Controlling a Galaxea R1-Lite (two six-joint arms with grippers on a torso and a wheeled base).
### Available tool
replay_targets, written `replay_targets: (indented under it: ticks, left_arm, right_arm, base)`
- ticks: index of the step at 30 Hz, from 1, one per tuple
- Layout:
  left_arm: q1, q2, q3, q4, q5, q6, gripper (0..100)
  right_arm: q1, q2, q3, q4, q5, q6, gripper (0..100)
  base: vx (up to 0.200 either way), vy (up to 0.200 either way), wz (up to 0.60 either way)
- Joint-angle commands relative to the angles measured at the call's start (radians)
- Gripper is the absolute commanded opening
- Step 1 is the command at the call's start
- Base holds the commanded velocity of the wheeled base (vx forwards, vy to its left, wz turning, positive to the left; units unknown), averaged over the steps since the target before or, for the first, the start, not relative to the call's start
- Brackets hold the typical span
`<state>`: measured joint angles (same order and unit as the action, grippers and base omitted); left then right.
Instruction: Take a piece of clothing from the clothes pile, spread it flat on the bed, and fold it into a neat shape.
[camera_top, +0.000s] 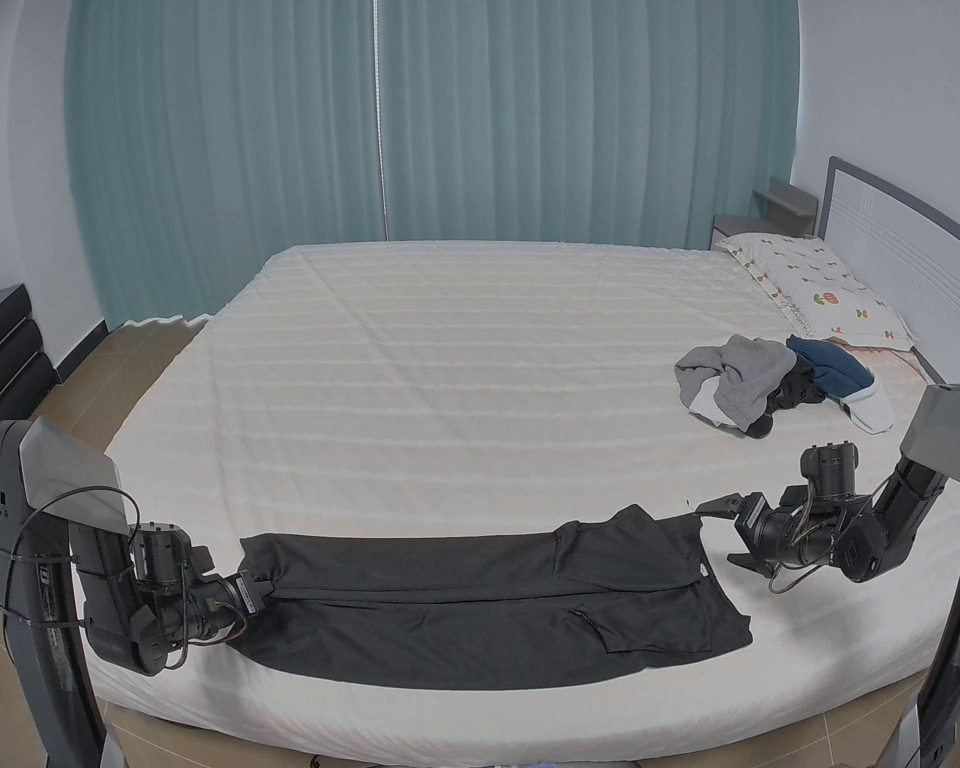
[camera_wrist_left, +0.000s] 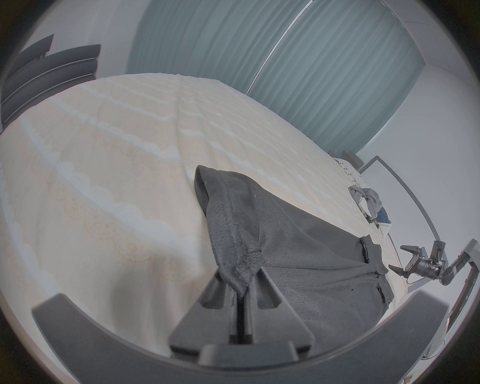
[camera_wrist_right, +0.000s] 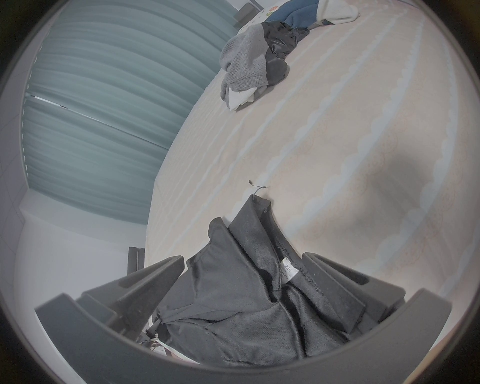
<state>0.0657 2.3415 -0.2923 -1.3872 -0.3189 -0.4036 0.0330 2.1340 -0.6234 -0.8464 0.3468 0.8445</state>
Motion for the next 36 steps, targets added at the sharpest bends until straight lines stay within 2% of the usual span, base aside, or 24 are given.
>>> replay_targets:
  ticks: [1,6,18,21,25,29,34,36]
  left_arm:
    - [0.000,0.001,0.002,-0.001,0.000,-0.004,0]
    - [0.000,-0.002,0.001,-0.003,0.000,-0.011,0]
    - [0.000,0.001,-0.010,-0.003,0.001,-0.023,0]
    - [0.000,0.004,-0.010,-0.003,0.001,-0.023,0]
    - [0.000,-0.001,-0.011,-0.003,0.001,-0.032,0]
    - [0.000,-0.002,-0.013,-0.003,0.001,-0.038,0]
    - [0.000,-0.005,-0.039,-0.003,-0.002,-0.067,0]
    - [0.000,-0.008,-0.065,-0.003,0.000,-0.112,0]
  right_arm:
    - [-0.036,-0.003,-0.013,-0.005,0.020,0.016,100]
    - [-0.067,0.001,-0.035,-0.002,0.049,0.058,100]
    - [-0.068,0.010,-0.038,-0.008,0.069,0.062,100]
    - [-0.088,-0.005,-0.038,-0.010,0.112,0.067,100]
    - [-0.120,-0.014,-0.045,-0.011,0.170,0.119,100]
    - [-0.137,0.001,-0.064,-0.010,0.190,0.136,100]
    - [-0.139,0.023,-0.067,-0.013,0.210,0.140,100]
    - [-0.139,0.033,-0.065,-0.017,0.236,0.143,100]
  base:
    - [-0.200,0.000,0.00]
    - [-0.040,0.000,0.00]
    - [0.000,0.000,0.00]
    - [0.000,0.000,0.00]
    - [-0.100,0.000,0.00]
    - [-0.200,0.000,0.00]
    - [0.000,0.000,0.00]
    - [0.000,0.000,0.00]
